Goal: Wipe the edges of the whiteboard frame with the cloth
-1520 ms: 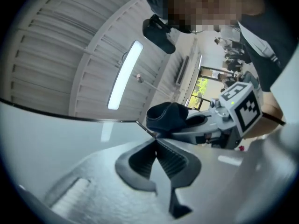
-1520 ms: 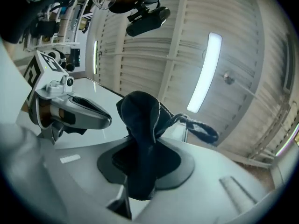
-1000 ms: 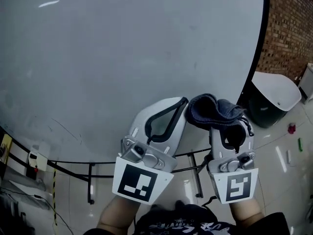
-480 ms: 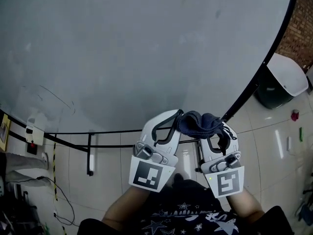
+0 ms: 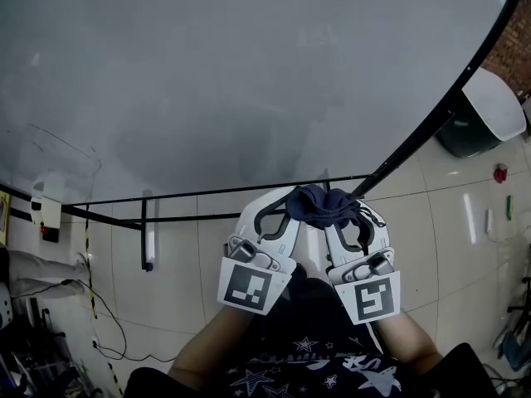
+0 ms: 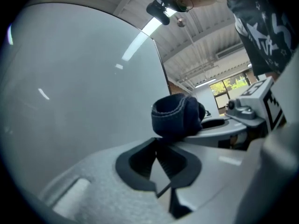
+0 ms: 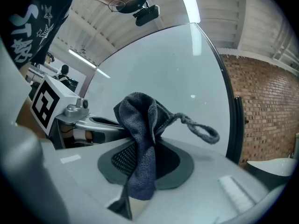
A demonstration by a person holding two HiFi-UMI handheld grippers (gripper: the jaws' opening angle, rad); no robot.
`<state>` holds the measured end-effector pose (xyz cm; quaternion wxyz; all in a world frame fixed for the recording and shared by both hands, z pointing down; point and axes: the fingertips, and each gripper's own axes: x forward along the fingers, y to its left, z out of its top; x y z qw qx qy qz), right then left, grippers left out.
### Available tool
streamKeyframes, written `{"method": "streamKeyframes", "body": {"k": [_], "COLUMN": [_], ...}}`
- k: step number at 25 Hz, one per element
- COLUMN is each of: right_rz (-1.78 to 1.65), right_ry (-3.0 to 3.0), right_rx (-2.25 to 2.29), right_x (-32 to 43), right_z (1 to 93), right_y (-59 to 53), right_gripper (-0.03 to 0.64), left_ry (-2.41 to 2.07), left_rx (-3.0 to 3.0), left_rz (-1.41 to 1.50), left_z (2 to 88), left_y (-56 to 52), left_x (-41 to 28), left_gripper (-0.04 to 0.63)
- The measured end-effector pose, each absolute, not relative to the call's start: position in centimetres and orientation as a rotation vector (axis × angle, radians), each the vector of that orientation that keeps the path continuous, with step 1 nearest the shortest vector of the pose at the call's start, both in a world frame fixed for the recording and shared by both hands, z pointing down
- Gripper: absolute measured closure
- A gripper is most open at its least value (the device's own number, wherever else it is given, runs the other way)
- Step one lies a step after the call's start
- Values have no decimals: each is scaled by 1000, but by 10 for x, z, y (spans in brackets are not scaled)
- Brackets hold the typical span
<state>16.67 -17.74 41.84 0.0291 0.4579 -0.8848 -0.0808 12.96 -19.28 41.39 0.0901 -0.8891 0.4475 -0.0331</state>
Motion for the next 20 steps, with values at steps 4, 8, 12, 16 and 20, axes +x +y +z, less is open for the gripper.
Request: {"method": "streamKeyframes", "body": {"k": [4, 8, 12, 16, 20], "right_rz": [-234, -211, -187, -171, -168], "right_ry": [-2714, -2697, -2693, -2684, -2673], "right_rx": [1407, 1409, 1407, 1414, 1412], "right_x": [163, 170, 175, 177, 170], "right_z": [427, 434, 438, 441, 444], "right_y": [-174, -174, -174, -174, -174], "right_gripper": [538, 538, 538, 538, 538], "left_ry": [1337, 1338, 1344, 1338, 1347], "left_rx": [-2679, -2715, -2737, -2745, -2747], "left_rz": [-112, -128, -134, -152, -168], "left_z": [428, 439, 444, 448, 453], "left_y": [-189, -187, -187, -187, -187], "left_x": [126, 135, 139, 140, 131], "left_gripper": [592, 592, 592, 592, 592]}}
